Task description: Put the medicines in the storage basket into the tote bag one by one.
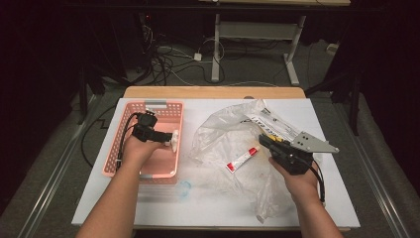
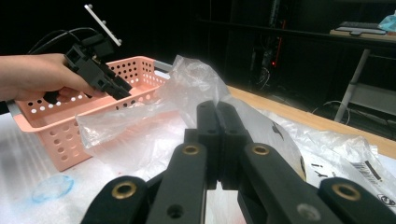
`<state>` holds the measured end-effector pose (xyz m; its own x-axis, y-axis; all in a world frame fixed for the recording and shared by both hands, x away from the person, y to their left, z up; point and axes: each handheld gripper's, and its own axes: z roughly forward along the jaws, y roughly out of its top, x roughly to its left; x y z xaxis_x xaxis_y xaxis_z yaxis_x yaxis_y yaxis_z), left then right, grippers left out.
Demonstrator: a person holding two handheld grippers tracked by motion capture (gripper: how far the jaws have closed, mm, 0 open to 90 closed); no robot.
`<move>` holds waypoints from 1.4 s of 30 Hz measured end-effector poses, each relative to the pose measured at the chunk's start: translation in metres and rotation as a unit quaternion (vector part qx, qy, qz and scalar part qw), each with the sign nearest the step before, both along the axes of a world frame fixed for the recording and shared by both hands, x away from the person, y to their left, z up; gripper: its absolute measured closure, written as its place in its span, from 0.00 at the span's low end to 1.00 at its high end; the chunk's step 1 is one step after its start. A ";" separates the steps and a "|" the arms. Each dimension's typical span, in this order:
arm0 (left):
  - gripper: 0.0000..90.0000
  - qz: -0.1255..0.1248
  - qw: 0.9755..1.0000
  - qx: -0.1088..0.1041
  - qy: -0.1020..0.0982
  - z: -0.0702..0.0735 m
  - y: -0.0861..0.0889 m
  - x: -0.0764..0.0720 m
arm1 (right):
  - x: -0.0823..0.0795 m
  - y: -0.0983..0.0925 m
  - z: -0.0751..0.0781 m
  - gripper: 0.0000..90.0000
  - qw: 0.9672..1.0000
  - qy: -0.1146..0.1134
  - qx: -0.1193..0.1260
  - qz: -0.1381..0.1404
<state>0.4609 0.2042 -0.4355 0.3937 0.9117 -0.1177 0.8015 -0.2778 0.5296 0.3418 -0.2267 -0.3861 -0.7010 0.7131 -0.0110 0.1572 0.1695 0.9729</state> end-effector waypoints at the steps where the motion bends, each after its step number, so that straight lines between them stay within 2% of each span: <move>1: 0.19 0.000 1.000 0.000 0.004 -0.001 0.000 0.001 | 0.000 0.000 0.000 1.00 1.000 0.000 0.001 0.000; 6: 0.26 -0.003 1.000 0.006 0.013 -0.004 -0.001 0.002 | 0.000 0.000 0.000 1.00 1.000 0.000 0.000 -0.001; 14: 0.30 -0.003 0.999 0.021 0.028 -0.008 -0.006 0.005 | 0.000 0.000 0.000 1.00 1.000 -0.001 0.000 0.001; 22: 0.33 0.003 0.999 0.019 0.039 -0.011 -0.006 0.008 | 0.000 0.000 0.000 1.00 1.000 -0.002 -0.001 0.001; 28: 0.34 0.006 0.999 0.021 0.043 -0.012 -0.006 0.008 | 0.000 -0.001 0.001 1.00 1.000 -0.004 -0.001 0.000; 31: 0.39 0.007 0.999 0.021 0.045 -0.012 -0.005 0.007 | 0.000 -0.001 0.001 1.00 1.000 -0.004 -0.001 -0.001; 42: 0.39 0.011 0.999 0.024 0.046 -0.012 -0.007 0.006 | -0.001 -0.001 0.002 1.00 1.000 -0.004 -0.001 0.000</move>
<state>0.4671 0.1976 -0.4475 0.3636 0.9253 -0.1073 0.8520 -0.2838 0.4400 0.3408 -0.2278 -0.3844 -0.7008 0.7131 -0.0184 0.1487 0.1713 0.9739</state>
